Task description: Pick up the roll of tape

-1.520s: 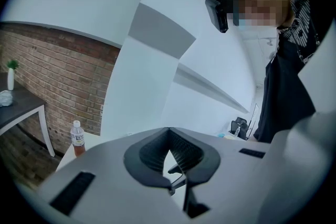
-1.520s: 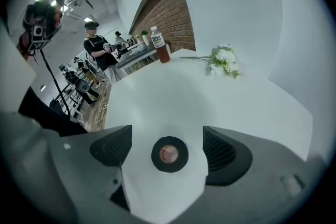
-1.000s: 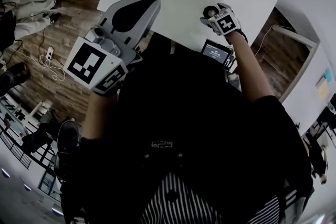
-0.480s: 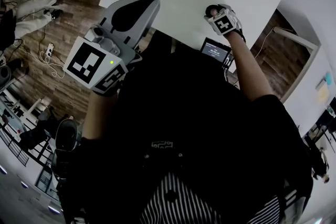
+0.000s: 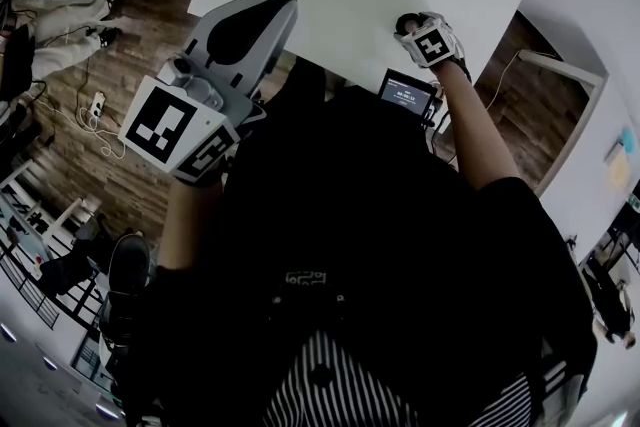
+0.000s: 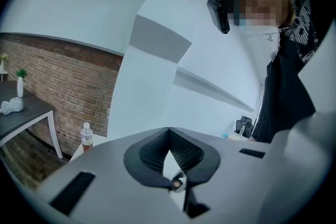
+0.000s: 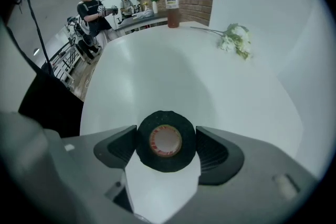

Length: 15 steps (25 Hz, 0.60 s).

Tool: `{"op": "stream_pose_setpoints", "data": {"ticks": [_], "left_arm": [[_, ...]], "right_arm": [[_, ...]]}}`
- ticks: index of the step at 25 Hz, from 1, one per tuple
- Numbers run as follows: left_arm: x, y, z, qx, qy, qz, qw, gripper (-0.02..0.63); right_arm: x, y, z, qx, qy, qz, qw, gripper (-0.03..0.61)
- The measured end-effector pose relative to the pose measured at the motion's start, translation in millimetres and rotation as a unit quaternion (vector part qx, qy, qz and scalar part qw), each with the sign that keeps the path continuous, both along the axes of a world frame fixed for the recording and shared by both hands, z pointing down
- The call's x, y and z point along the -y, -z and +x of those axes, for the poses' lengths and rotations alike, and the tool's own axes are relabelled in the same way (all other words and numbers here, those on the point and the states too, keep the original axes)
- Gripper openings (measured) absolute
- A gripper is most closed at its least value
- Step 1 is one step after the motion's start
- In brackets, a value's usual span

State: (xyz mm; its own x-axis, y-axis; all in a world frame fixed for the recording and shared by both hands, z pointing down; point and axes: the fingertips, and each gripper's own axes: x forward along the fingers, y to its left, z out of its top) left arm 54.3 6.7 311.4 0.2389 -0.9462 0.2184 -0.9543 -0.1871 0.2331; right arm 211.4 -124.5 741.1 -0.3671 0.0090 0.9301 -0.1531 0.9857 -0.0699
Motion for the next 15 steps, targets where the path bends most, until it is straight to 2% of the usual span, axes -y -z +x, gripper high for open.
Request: {"op": "stream_pose_setpoints", "data": {"ticks": [2,6,11,15], "left_arm": [[-1.1,-0.4,0.8,-0.002,-0.004,0.001,1.0000,0.008],[5.3,2.6,2.5,-0.003,-0.021,0.006,0.9998,0.008],[14.5,12.6,4.1,-0.007,-0.057,0.008,0.9983,0.008],[32.2,-26.7,-1.3,-0.002,-0.089,-0.007,0.9960,0.008]], "right_arm": [[0.9,2.3,15.0,0.004,-0.026,-0.013,1.000,0.348],[9.0,2.1,37.0,0.002,-0.055,-0.009,0.998,0.348],[8.3,14.7,43.8,0.012,-0.088,-0.006,0.996,0.347],[0.4,-26.2,34.2,0.019,-0.104,-0.021,0.994,0.347]]}}
